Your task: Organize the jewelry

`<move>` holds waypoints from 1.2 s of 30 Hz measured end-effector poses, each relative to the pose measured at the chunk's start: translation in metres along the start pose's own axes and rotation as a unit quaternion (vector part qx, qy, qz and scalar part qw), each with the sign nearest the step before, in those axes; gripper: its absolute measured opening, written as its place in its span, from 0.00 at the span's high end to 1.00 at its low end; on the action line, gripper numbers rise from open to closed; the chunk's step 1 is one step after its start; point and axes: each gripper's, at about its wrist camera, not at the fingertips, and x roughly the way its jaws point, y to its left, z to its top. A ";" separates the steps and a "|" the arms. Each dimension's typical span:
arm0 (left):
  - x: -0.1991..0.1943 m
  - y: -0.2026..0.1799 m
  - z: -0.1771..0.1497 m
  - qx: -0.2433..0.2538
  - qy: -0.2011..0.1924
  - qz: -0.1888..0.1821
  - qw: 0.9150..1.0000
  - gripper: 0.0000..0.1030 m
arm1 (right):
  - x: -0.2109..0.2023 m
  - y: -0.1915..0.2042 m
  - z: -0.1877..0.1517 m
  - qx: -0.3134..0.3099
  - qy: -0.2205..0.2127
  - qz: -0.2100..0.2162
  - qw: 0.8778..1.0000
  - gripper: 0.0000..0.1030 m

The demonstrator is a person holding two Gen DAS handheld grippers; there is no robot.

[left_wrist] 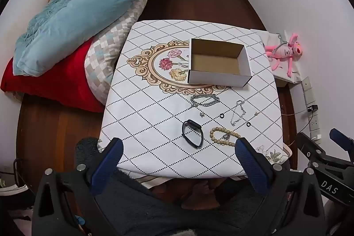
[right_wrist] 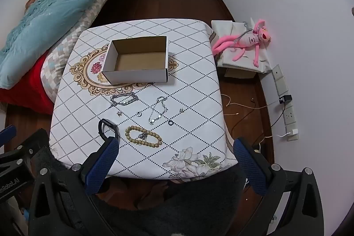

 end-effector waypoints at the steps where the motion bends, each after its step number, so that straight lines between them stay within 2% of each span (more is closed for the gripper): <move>1: 0.000 0.000 0.000 0.000 0.000 0.000 1.000 0.00 | 0.000 0.000 0.000 0.001 0.000 0.002 1.000 0.00; 36: 0.000 -0.003 -0.003 0.002 -0.002 0.002 1.000 0.00 | -0.003 -0.003 0.001 0.001 -0.001 -0.005 1.000 0.00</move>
